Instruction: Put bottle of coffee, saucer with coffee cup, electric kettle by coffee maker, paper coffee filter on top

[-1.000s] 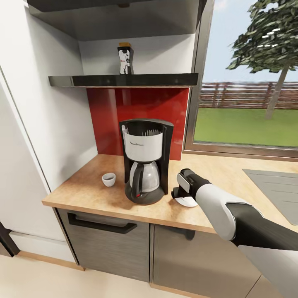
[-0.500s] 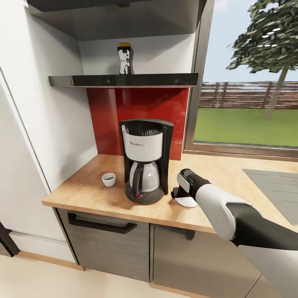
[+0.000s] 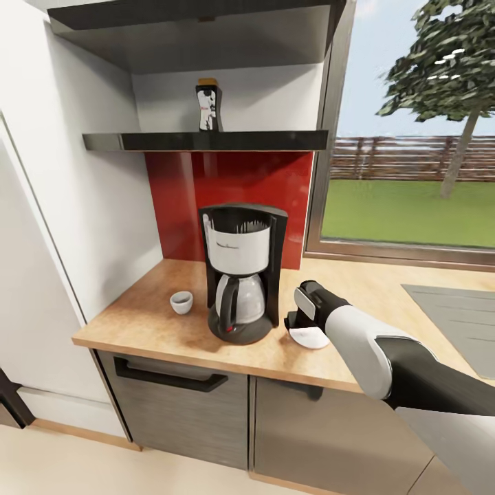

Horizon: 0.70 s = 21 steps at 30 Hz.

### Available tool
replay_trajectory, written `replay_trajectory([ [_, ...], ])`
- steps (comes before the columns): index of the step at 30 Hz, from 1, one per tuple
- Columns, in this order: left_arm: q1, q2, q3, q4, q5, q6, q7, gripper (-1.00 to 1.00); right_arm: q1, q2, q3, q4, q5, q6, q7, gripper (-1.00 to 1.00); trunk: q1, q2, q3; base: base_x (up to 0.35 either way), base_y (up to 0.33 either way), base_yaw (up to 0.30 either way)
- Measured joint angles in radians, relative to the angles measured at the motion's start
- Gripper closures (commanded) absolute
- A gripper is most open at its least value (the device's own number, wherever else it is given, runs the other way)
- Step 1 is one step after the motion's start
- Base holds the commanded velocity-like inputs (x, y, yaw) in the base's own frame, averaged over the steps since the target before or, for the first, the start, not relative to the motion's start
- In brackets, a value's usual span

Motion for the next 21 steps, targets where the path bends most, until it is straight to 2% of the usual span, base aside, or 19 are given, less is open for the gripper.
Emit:
replay_trajectory([
  [21, 0.0, 0.001, -0.003, 0.0, -0.001, 0.0, 0.0, -1.0, 0.0, -0.014, -0.008, -0.001, -0.007, 0.003, 0.008, -1.0, -0.081, 0.147, 0.066, 0.0, 0.0, 0.0],
])
